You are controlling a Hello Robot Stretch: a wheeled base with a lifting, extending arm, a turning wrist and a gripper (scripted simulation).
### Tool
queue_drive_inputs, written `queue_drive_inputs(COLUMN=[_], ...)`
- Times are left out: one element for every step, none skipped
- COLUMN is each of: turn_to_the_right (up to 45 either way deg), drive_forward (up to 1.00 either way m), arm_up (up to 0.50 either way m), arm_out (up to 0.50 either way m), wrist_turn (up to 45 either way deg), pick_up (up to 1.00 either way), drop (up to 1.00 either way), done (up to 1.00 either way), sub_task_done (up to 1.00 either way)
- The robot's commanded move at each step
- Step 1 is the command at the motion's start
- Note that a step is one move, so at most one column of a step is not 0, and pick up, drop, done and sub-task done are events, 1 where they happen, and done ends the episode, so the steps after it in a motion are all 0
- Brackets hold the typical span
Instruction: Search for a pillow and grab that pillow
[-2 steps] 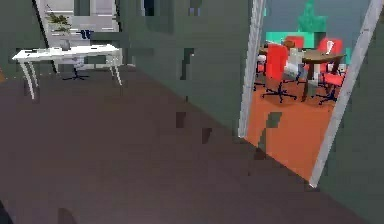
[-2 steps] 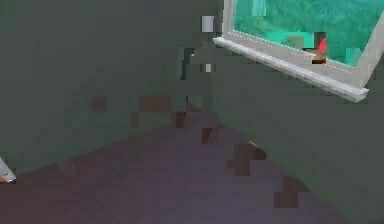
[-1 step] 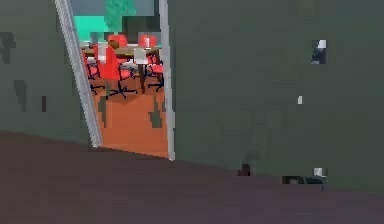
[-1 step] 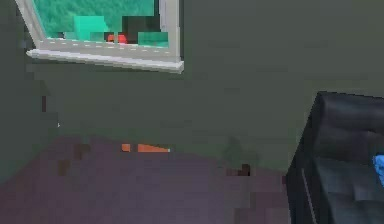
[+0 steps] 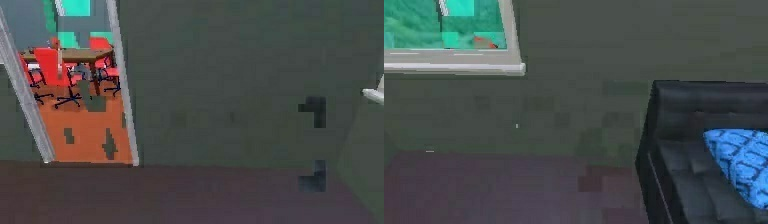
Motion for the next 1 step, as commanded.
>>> queue_drive_inputs(turn_to_the_right=[0.0], drive_forward=[0.10], arm_up=[0.00], arm_out=[0.00], wrist_turn=[0.0], pick_up=[0.00], drop=[0.00], done=[0.00], sub_task_done=[0.00])
